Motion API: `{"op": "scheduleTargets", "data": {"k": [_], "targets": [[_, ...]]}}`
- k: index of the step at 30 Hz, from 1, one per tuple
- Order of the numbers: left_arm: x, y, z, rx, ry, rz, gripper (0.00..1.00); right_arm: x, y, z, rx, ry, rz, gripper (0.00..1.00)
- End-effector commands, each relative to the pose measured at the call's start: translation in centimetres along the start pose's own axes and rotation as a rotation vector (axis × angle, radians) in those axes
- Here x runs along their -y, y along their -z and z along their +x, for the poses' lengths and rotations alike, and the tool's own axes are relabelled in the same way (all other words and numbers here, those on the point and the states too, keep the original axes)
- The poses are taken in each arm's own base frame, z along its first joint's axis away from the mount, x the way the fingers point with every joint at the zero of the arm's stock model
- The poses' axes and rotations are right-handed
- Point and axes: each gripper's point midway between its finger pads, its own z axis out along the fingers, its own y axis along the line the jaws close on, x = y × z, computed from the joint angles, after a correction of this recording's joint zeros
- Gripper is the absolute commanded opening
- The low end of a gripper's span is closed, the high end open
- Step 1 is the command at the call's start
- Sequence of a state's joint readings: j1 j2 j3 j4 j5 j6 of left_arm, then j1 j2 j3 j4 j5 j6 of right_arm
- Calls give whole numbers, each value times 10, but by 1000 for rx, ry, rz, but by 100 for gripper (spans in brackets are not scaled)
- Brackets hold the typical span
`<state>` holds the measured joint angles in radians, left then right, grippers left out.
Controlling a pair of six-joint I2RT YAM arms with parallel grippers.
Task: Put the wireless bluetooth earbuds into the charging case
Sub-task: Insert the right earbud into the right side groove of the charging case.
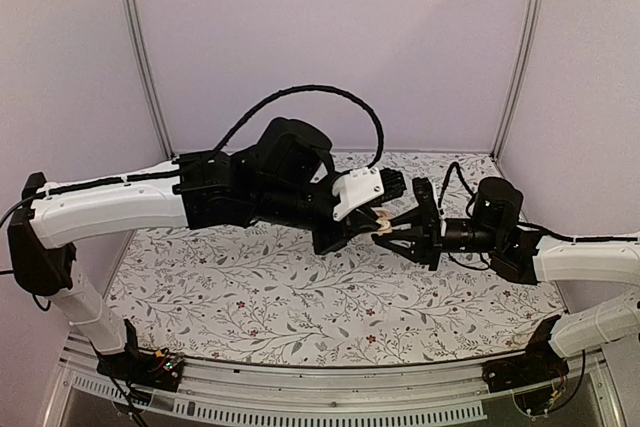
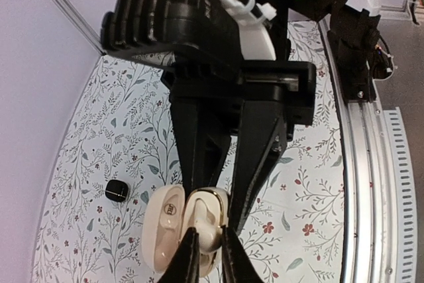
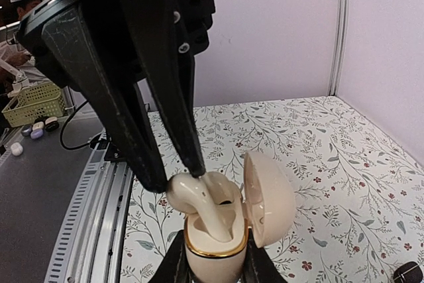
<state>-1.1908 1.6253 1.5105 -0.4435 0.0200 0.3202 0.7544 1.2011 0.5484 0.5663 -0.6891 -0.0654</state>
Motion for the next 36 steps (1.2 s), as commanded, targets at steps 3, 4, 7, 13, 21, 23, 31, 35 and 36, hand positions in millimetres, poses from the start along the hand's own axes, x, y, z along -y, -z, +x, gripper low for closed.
{"op": "scheduleTargets", "data": {"k": [3,4,7,13,21,23,31,35,36], "targets": [[4,-5,8,-46,-16,38,12,0,-3,-13,8,71,10,0],[5,-7,10,-52,-16,40,12,0,-3,-12,4,73,12,0],[6,-10,13,-65,-15,47,12,-3,-5,-11,-3,81,-1,0],[3,-11,15,-68,-12,29,12,-8,-7,-9,-8,86,-25,0],[0,-9,13,-58,-9,19,12,-14,-10,-4,-20,88,-54,0],[-1,-9,13,-54,-7,12,12,-16,-10,-4,-19,88,-62,0],[1,-9,10,-34,-9,32,13,-18,-12,-7,-6,74,-83,0],[6,-11,12,-39,-13,61,13,-18,-12,-11,7,76,-83,0],[7,-10,12,-38,-15,66,13,-17,-12,-11,7,73,-82,0]]}}
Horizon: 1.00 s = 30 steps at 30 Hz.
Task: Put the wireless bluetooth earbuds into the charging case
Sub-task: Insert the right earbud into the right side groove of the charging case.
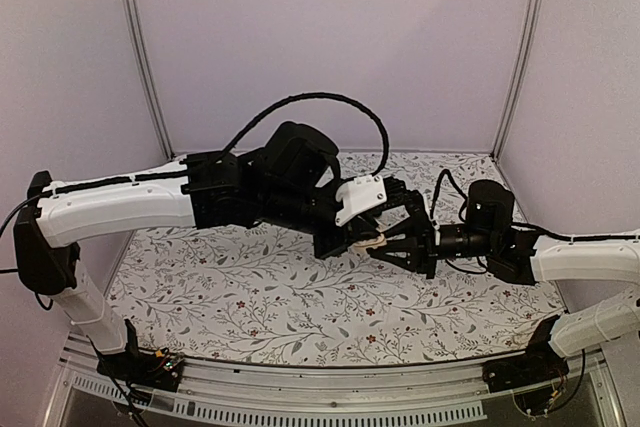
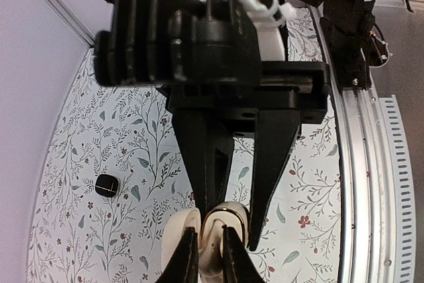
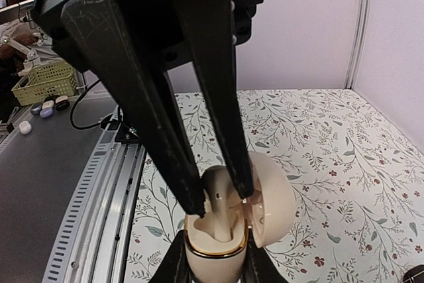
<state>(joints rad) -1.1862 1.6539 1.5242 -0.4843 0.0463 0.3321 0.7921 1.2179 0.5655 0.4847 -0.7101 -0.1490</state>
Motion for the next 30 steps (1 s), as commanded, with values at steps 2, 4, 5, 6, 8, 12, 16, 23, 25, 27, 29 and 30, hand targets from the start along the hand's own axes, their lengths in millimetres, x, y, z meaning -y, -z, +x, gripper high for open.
{"op": "scheduleTargets", "data": {"k": [2,4,5,6,8,12,16,23,25,27,29,30], "targets": [[1,-1,-1,10,-8,31,12,0,-4,-26,72,40,-19,0],[2,-1,-2,13,-13,36,12,-1,-6,-27,79,35,-28,0],[2,0,-2,14,-14,34,12,-1,-7,-26,81,32,-34,0],[1,0,-3,15,-14,33,13,-1,-7,-26,84,30,-39,0],[2,-1,-2,13,-17,35,12,-1,-9,-25,85,24,-46,0],[3,-2,-1,8,-20,45,12,-1,-11,-23,89,14,-53,0],[3,-3,-1,3,-19,42,15,-3,-9,-27,104,27,-61,0],[-8,9,-18,59,-4,-3,26,-6,-10,-23,113,15,-80,0],[-14,18,-26,96,4,-29,30,-6,-11,-20,111,5,-81,0],[-21,25,-30,116,17,-53,33,-6,-11,-20,116,-2,-86,0],[-25,30,-30,128,31,-68,35,-6,-12,-18,117,-24,-88,0],[-29,33,-30,135,40,-81,35,-5,-13,-17,118,-30,-85,0]]}}
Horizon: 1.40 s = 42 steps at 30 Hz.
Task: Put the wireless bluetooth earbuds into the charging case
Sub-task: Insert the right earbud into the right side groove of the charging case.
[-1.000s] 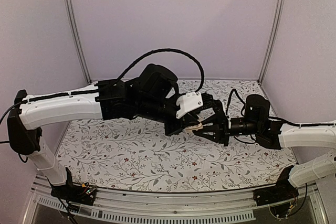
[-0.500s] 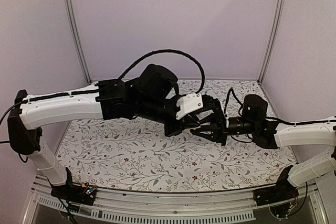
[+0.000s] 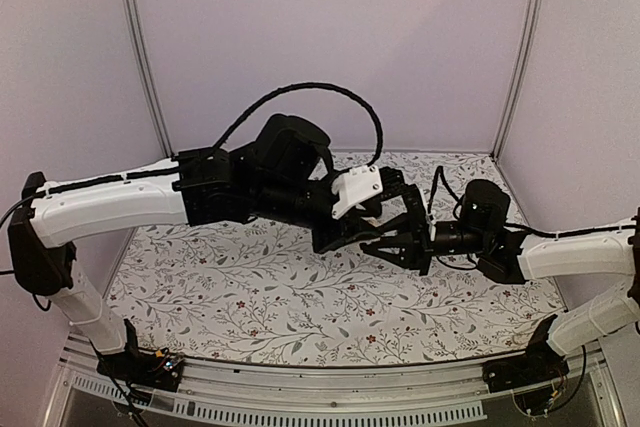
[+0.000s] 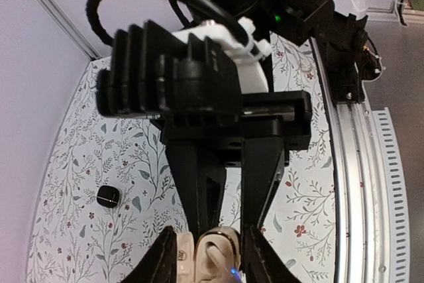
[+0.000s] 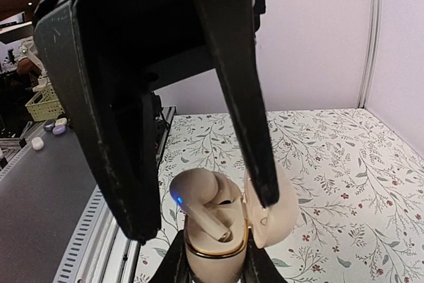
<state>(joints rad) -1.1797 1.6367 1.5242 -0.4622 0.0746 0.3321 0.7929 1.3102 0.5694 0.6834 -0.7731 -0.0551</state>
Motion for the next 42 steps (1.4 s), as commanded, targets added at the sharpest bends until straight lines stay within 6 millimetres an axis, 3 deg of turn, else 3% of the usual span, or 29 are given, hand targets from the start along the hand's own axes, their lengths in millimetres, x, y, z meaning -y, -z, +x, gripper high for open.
{"op": "scheduleTargets", "data": {"k": [1,6,15,20,28,42], "targets": [[-29,27,-19,94,43,-98,36,-3,-3,-3,31,-19,-20,0],[-32,40,-9,117,76,-108,39,5,-3,2,25,-56,23,0],[-10,52,29,102,46,-61,34,5,-3,-4,40,-73,7,0],[-3,61,24,165,-42,-62,34,0,-4,-3,33,-74,-28,0],[15,48,23,118,-180,-34,34,-2,-5,1,6,-70,-38,0],[18,35,22,98,-236,-39,35,-7,-9,1,-12,-76,-68,0]]}}
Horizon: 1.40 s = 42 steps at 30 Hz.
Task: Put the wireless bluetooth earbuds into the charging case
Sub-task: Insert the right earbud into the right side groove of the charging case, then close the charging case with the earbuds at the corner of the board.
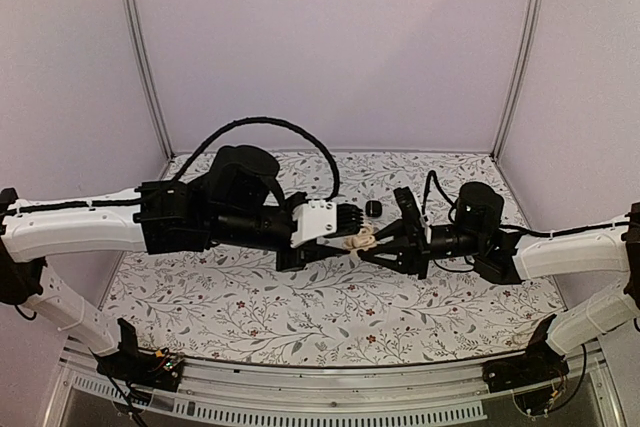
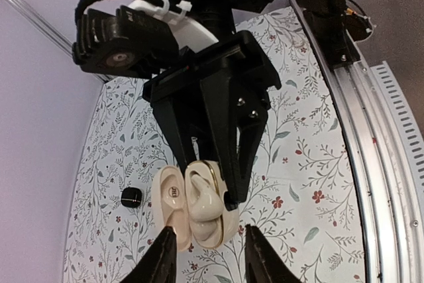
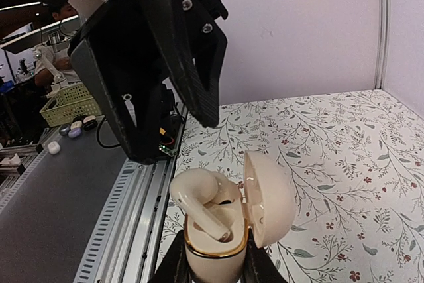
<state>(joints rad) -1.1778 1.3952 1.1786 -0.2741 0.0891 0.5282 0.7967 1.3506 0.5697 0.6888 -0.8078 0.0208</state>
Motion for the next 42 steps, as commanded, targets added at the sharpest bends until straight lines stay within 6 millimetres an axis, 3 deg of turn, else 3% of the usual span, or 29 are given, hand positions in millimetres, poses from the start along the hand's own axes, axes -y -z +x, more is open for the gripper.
{"op": "scheduleTargets", "data": {"k": [1,9,31,42], "targets": [[-1,-3,-11,13,-38,-12,35,-5,-5,-11,10,23,-32,0],[3,-9,-7,-11,-61,-10,35,-8,-9,-10,0,52,-48,0],[1,-14,-6,-27,-78,-20,14,-12,-15,-4,-32,66,-60,0],[11,-16,-2,-45,-70,36,12,-12,-17,-7,-41,90,-51,0]]}}
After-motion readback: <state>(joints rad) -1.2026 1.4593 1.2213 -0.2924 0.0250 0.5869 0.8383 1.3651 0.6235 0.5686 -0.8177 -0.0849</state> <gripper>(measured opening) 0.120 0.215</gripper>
